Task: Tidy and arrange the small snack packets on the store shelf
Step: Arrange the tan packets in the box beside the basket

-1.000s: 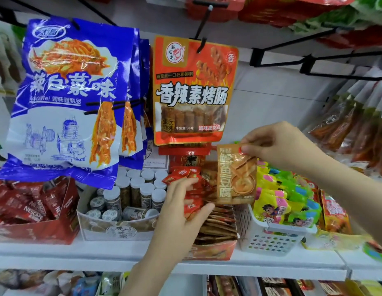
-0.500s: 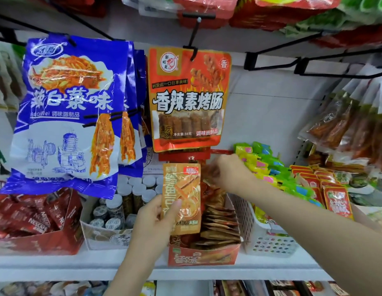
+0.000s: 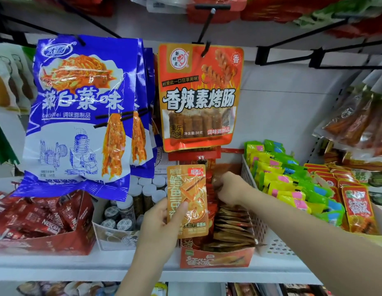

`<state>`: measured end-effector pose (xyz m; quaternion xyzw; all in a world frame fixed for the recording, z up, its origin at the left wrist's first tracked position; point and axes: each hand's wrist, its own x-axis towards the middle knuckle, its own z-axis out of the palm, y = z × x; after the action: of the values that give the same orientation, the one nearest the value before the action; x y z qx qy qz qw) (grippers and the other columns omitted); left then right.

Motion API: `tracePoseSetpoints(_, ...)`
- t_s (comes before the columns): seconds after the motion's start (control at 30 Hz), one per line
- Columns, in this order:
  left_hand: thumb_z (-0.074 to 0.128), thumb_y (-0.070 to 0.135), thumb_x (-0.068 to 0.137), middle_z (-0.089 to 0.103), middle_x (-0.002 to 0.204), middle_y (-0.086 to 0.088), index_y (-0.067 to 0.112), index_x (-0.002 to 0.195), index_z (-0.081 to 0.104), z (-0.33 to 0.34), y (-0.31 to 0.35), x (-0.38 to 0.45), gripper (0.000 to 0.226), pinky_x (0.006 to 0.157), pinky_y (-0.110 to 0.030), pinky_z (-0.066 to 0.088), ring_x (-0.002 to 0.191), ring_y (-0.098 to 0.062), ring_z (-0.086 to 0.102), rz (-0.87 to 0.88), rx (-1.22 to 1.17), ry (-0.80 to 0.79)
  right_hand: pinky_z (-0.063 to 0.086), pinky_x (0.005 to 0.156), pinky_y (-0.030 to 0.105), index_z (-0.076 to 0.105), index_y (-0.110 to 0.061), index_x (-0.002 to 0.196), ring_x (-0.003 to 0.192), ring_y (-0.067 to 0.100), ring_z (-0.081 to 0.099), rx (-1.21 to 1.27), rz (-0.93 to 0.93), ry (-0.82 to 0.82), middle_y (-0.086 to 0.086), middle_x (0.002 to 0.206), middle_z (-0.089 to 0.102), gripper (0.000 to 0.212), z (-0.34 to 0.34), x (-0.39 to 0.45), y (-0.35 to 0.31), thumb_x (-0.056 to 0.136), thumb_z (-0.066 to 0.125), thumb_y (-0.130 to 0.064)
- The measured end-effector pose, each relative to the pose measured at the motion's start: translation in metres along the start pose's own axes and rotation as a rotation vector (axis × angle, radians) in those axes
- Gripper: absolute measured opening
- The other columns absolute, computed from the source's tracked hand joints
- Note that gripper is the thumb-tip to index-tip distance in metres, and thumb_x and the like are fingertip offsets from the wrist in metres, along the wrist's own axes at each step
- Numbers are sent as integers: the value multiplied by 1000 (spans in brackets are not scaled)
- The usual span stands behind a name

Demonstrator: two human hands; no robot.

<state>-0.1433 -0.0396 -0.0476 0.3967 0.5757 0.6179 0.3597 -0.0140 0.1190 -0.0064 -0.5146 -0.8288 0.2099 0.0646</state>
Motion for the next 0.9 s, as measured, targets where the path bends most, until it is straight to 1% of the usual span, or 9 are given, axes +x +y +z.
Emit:
tracePoseSetpoints(0.1,60,32,95,76,95,12,32,104,69,1,0,0,12,63,-17,56,88,-6,73,-4,-8,-13,51,80,24,77,-15,103,89,19,64,155,64,64,5,94,71,29,-14,1,4,87,56,-3)
tracePoseSetpoints(0.2,60,31,94,76,93,13,31,104,68,2,-1,0,13,62,-15,55,86,-4,73,-9,-5,-2,59,79,32,77,-18,87,92,20,68,436,79,88,4,98,72,28,-14,-3,-3,88,54,-2)
tracePoseSetpoints(0.27,60,30,94,76,92,13,31,104,68,3,1,-1,12,61,-14,55,85,-4,73,-10,-3,3,51,61,15,72,-26,80,83,10,62,381,18,108,-4,94,68,29,-7,-6,-4,92,53,-9)
tracePoseSetpoints(0.33,60,30,95,76,92,13,32,102,69,4,2,-1,12,60,-13,54,84,-3,72,-11,4,11,40,53,10,68,-31,83,80,7,56,335,-14,124,-6,95,64,27,0,-9,-2,96,51,-14)
tracePoseSetpoints(0.53,62,39,87,76,93,11,32,101,69,7,9,-2,17,74,-31,59,88,-8,73,24,-15,-12,53,89,28,71,-21,112,98,8,67,502,-137,187,-6,107,73,23,-21,-28,5,94,62,-32)
tracePoseSetpoints(0.6,62,44,82,77,94,10,31,102,70,9,12,-3,25,76,-34,59,89,-9,73,42,-17,-31,59,84,36,72,-19,108,93,14,72,746,-221,141,1,101,75,23,-35,-43,-1,90,67,-31)
tracePoseSetpoints(0.67,62,44,81,77,96,8,30,105,70,13,14,-4,29,80,-39,59,91,-11,73,40,-25,-50,61,75,33,71,-16,106,85,18,74,875,-261,104,8,97,76,19,-49,-54,-5,89,68,-24)
tracePoseSetpoints(0.8,63,45,80,77,98,8,28,108,70,22,17,-7,33,85,-44,59,93,-11,73,15,4,-81,58,64,22,74,-12,102,73,15,72,860,-260,113,8,86,77,17,-65,-69,-8,88,68,-22)
tracePoseSetpoints(0.9,63,45,82,77,98,9,30,104,72,33,21,-10,28,84,-39,59,93,-10,72,36,19,-130,56,59,19,75,-14,95,68,14,69,738,-236,112,10,81,76,12,-68,-76,-4,83,74,-15)
